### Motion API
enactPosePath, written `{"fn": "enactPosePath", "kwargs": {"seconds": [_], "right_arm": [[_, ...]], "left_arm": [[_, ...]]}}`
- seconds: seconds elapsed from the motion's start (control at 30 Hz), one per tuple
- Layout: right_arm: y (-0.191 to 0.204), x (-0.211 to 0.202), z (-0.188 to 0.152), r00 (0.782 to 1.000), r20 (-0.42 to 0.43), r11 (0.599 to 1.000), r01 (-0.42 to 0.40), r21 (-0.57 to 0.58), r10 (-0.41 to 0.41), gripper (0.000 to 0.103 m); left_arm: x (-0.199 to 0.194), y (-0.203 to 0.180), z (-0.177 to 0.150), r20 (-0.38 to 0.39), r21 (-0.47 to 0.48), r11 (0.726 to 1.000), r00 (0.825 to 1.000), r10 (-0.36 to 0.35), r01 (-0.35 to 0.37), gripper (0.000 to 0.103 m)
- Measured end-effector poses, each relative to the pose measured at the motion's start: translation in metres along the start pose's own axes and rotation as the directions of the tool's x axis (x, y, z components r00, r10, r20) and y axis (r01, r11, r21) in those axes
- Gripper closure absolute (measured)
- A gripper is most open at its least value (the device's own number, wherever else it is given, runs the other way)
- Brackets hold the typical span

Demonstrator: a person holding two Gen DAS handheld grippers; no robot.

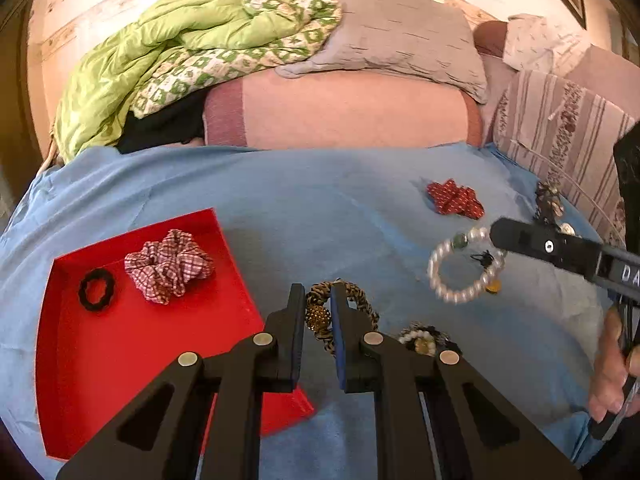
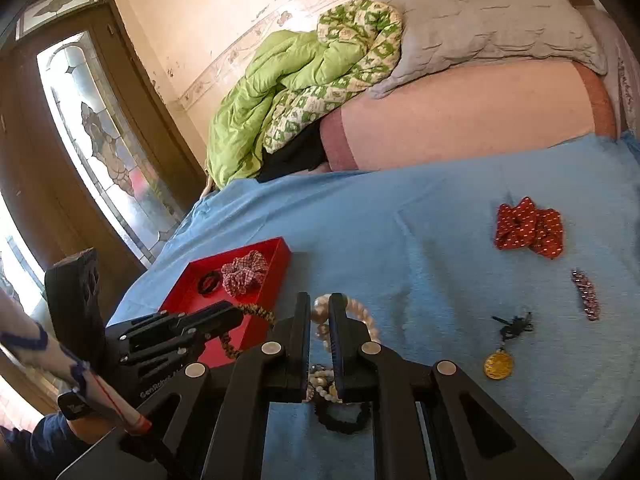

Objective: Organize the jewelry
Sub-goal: 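Grasp the leopard-print bracelet with the left tool while the right tool grasps the pearl bracelet, then carry both bracelets with both tools over the red tray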

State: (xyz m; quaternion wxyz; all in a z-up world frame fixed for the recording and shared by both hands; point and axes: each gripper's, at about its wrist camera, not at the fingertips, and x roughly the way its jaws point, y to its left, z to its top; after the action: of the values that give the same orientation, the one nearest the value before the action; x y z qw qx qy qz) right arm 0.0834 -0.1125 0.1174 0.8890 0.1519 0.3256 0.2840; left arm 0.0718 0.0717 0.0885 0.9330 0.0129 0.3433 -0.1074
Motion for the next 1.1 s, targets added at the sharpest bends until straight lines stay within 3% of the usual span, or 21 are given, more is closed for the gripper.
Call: {"fn": "enactPosePath", "kwargs": {"seconds": [0.57,1.1], "right_arm": [[0.028,0.016,0.001,0.999,-0.01,0.999,-0.05,-0.018,0.05,0.093],[0.093,0.033,0.003,0.993,-0.01,0.989,-0.119,-0.084,0.119,0.093]], "left_arm": [[-0.009,0.028,0.003,0.015,-0.084,0.996,1.0,0.024,-0.023,0.091],[-0.024,0.102,0.003,-0.005,-0.228,0.971,0.997,0.074,-0.074,0.091]]}}
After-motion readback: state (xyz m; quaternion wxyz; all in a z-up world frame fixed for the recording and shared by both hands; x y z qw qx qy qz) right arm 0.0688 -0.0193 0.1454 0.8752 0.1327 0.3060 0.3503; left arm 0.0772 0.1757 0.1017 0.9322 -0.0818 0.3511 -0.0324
